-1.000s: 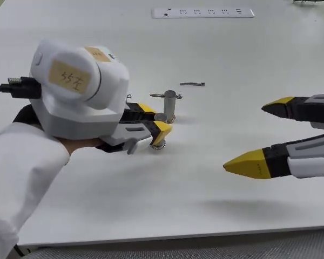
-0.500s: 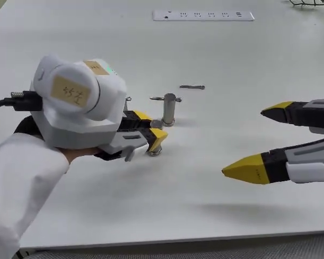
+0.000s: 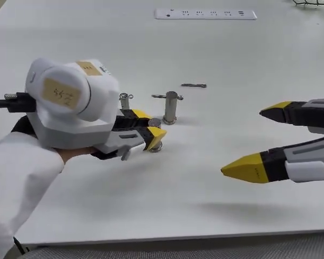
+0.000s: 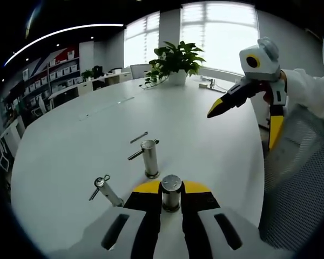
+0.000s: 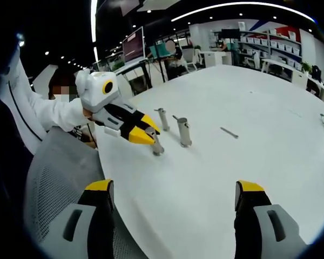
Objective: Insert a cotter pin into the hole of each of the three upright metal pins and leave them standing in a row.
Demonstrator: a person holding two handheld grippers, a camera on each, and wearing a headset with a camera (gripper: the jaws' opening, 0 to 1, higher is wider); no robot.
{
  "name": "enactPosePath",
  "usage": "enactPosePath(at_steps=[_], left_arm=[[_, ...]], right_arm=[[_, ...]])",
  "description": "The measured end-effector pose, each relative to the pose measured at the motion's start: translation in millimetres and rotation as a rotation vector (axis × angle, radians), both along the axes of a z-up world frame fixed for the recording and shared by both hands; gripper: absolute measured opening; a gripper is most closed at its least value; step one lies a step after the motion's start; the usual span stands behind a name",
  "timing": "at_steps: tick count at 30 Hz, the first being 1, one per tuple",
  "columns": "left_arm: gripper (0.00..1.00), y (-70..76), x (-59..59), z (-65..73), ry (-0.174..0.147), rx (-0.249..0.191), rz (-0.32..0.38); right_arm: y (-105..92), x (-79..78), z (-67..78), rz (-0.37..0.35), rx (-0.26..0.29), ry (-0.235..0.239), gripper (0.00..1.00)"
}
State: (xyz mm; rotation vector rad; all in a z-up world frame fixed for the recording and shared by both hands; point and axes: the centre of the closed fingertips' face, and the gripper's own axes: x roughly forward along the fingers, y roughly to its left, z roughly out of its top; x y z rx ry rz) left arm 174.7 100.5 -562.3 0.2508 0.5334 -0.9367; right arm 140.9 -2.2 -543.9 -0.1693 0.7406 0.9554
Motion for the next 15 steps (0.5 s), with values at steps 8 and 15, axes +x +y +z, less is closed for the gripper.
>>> enactPosePath(at_steps=[8, 15], left_arm=[[0.14, -0.2, -5.5, 2.8, -0.027, 0.017, -0.052], [0.44, 5.5, -18.7, 1.4, -0.003, 0.005, -0.102]], right_arm=[[1.3, 0.3, -0.7, 0.002, -0.003, 0.003, 0.91], [4.4, 0.4, 2.0, 0.008, 0.004, 0.002, 0.91]])
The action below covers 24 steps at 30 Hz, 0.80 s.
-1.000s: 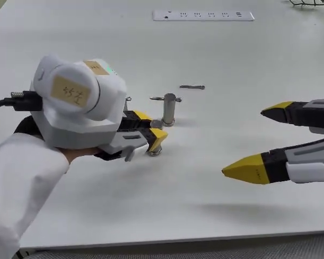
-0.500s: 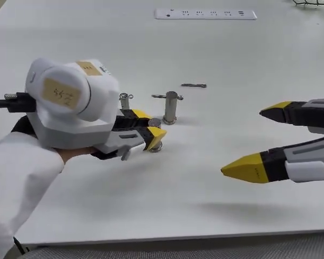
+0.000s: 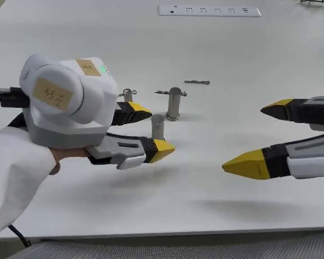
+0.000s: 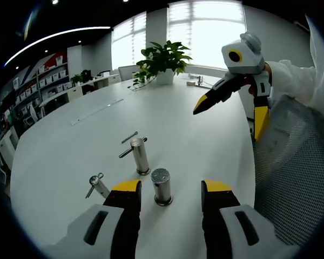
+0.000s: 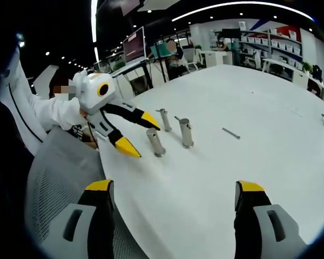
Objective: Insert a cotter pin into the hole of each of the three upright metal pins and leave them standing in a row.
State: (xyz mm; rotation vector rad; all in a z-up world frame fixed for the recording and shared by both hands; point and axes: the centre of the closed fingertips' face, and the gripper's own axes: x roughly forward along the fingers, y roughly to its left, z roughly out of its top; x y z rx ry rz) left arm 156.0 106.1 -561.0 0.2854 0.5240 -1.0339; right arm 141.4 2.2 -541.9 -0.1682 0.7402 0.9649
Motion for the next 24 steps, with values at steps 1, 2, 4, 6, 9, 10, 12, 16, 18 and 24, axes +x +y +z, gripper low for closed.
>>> enactPosePath(at_steps=[1, 2, 4, 6, 9, 10, 12, 16, 18, 24], left_arm=[[0.46, 1.5, -1.3, 0.3, 0.006, -0.007, 0.003], [0.48, 3.8, -3.3, 1.3, 0.015, -0.022, 0.011], [0.58, 10.1, -1.0, 1.7, 0.005, -0.032, 0.051], [0.64, 14.7, -6.2, 0.1, 0.016, -0.022, 0.037], [0.76, 19.8, -11.6, 0.4, 0.037, -0.031, 0.047], [0.83, 20.5, -13.8, 1.9, 0.035, -0.030, 0.049], [0.96, 20.8, -18.6, 5.8, 0.022, -0.027, 0.038], [0.99, 20.8, -27.3, 11.6, 0.061, -0.065, 0.046], [0.99, 20.8, -31.8, 12.7, 0.093, -0.090, 0.050], [0.99, 30.0, -36.1, 13.8, 0.081, -0.088, 0.073]], right_arm=[[0.2, 0.5, 0.6, 0.001, 0.000, -0.002, 0.91], [0.5, 0.8, 1.8, 0.002, 0.000, -0.004, 0.91], [0.9, 1.7, 3.3, 0.007, -0.001, -0.008, 0.91], [-1.1, 3.0, 2.8, 0.014, -0.020, -0.016, 0.91], [-2.8, 6.1, 1.3, 0.022, -0.038, -0.019, 0.90], [-3.3, 6.7, 1.4, 0.023, -0.039, -0.018, 0.90], [-4.3, 8.8, 1.8, 0.026, -0.046, -0.019, 0.90], [-9.2, 17.1, 3.3, 0.057, -0.092, -0.030, 0.87], [-10.1, 22.4, 5.2, 0.072, -0.100, -0.031, 0.86], [-13.8, 49.2, 10.9, 0.176, -0.179, -0.087, 0.78]])
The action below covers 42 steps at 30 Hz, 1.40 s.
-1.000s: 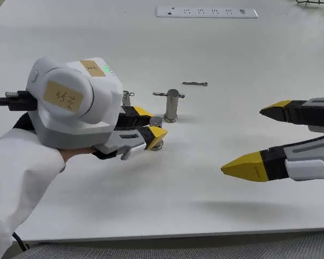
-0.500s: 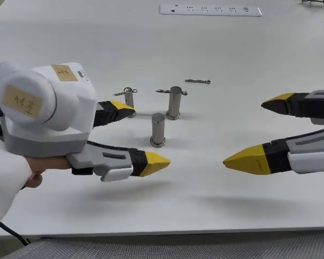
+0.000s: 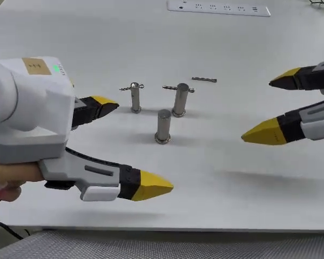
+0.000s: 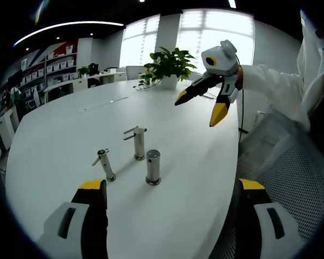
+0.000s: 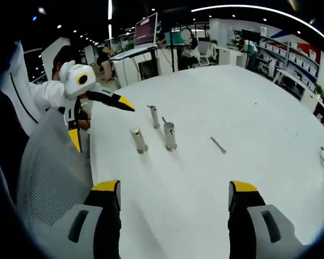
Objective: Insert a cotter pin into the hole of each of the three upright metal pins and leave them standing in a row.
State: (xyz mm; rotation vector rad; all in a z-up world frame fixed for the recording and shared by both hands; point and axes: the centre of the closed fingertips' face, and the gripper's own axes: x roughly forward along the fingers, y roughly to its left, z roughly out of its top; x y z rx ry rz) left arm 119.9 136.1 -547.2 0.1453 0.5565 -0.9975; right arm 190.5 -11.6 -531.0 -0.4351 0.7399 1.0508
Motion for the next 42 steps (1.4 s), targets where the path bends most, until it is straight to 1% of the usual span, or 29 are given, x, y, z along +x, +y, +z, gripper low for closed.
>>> enactPosePath(at_steps=[1, 3, 4, 7, 8, 9, 10, 12, 14, 16, 17, 18, 19, 20, 21, 24, 28, 30, 32, 36, 42], left_arm=[[0.99, 1.3, -0.2, -0.5, 0.002, 0.001, 0.005], [0.99, 4.2, -1.3, -1.8, 0.009, -0.002, 0.018], [0.99, 5.3, -1.9, -2.5, 0.013, -0.003, 0.023], [0.99, 7.7, -2.8, -3.8, 0.023, -0.016, 0.048], [0.99, 8.9, -3.0, -3.9, 0.022, -0.021, 0.057], [0.99, 9.4, -3.1, -3.9, 0.023, -0.023, 0.060], [0.99, 10.3, -4.1, -4.5, 0.028, -0.025, 0.067], [0.99, 13.7, -2.6, -5.7, 0.035, -0.029, 0.079], [0.98, 14.8, -3.6, -6.8, 0.037, -0.026, 0.088], [0.97, 15.6, -3.4, -9.0, 0.046, -0.025, 0.093], [0.97, 15.2, -4.5, -9.6, 0.047, -0.025, 0.094], [0.97, 14.9, -5.5, -10.0, 0.049, -0.024, 0.095], [0.97, 14.2, -6.9, -10.3, 0.050, -0.025, 0.096], [0.97, 13.4, -7.9, -10.5, 0.054, -0.029, 0.096], [0.96, 12.1, -9.9, -10.9, 0.065, -0.035, 0.096], [0.95, 10.1, -11.8, -12.1, 0.071, -0.040, 0.097], [0.95, 9.8, -13.0, -13.6, 0.082, -0.047, 0.105], [0.95, 10.4, -12.9, -14.2, 0.086, -0.051, 0.111], [0.94, 11.6, -12.3, -14.8, 0.088, -0.051, 0.117], [0.93, 13.6, -11.8, -15.6, 0.087, -0.049, 0.123], [0.91, 12.9, -12.7, -14.3, 0.086, -0.061, 0.128]], right_arm=[[0.7, 2.7, 0.4, 0.009, -0.005, 0.010, 0.75], [5.6, 6.6, 3.9, 0.033, -0.014, 0.013, 0.73], [4.3, 15.8, 1.9, 0.051, -0.024, 0.012, 0.72], [6.3, 26.9, 2.3, 0.087, -0.046, 0.021, 0.69], [6.8, 30.2, 2.3, 0.101, -0.049, 0.016, 0.69], [9.1, 35.5, 2.1, 0.129, -0.045, 0.006, 0.69], [9.9, 38.4, 1.7, 0.135, -0.037, 0.009, 0.69], [10.6, 45.9, -1.7, 0.139, -0.036, 0.035, 0.68], [12.0, 49.9, -5.1, 0.164, -0.040, 0.039, 0.66], [11.8, 55.9, -12.4, 0.183, -0.055, 0.047, 0.63], [9.3, 60.3, -17.8, 0.186, -0.080, 0.062, 0.61], [11.5, 58.3, -19.1, 0.190, -0.089, 0.058, 0.60], [11.9, 60.1, -22.9, 0.205, -0.105, 0.055, 0.60], [12.8, 60.3, -25.8, 0.206, -0.112, 0.060, 0.58], [13.2, 63.4, -29.9, 0.208, -0.121, 0.065, 0.57], [14.2, 72.8, -38.4, 0.219, -0.146, 0.066, 0.52], [20.1, 79.3, -43.7, 0.229, -0.167, 0.066, 0.48], [23.4, 82.9, -44.6, 0.227, -0.173, 0.058, 0.44], [26.7, 89.6, -46.0, 0.229, -0.182, 0.047, 0.38], [31.8, 102.0, -51.6, 0.224, -0.188, 0.051, 0.31], [36.1, 114.5, -59.2, 0.226, -0.210, 0.050, 0.19]])
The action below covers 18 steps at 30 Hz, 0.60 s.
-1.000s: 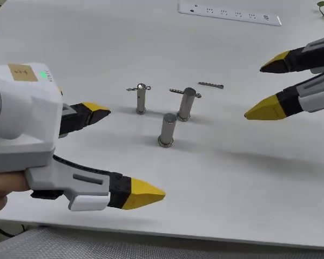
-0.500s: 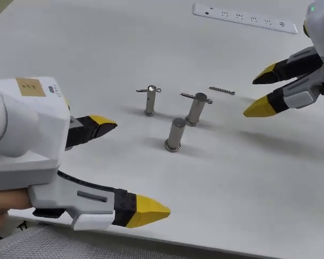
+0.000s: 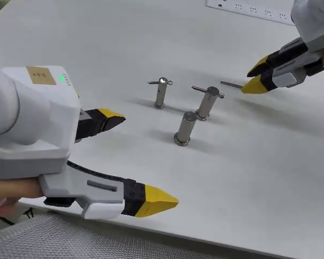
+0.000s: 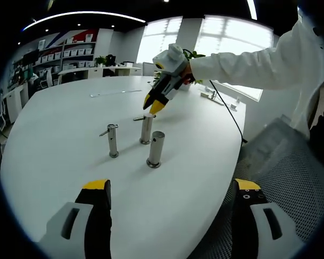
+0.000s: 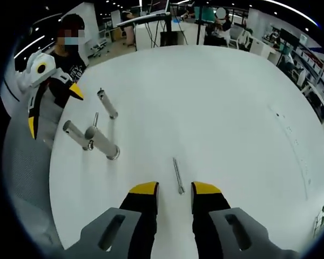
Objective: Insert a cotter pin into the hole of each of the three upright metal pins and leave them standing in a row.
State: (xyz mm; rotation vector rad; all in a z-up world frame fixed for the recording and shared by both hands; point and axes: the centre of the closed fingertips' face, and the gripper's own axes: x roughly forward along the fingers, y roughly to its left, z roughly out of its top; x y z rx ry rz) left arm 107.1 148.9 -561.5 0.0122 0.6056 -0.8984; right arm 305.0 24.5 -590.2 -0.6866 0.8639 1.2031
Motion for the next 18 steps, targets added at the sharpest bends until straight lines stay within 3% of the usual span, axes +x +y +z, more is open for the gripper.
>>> enactPosePath(at_steps=[10, 18], left_arm=[[0.87, -2.0, 0.3, -0.8, 0.001, -0.013, 0.010], [0.87, -3.8, -1.2, -0.2, 0.005, -0.018, 0.006]], right_arm=[[3.1, -1.9, -10.9, 0.050, -0.057, 0.013, 0.14], [5.6, -4.0, -17.9, 0.105, -0.105, -0.006, 0.09]])
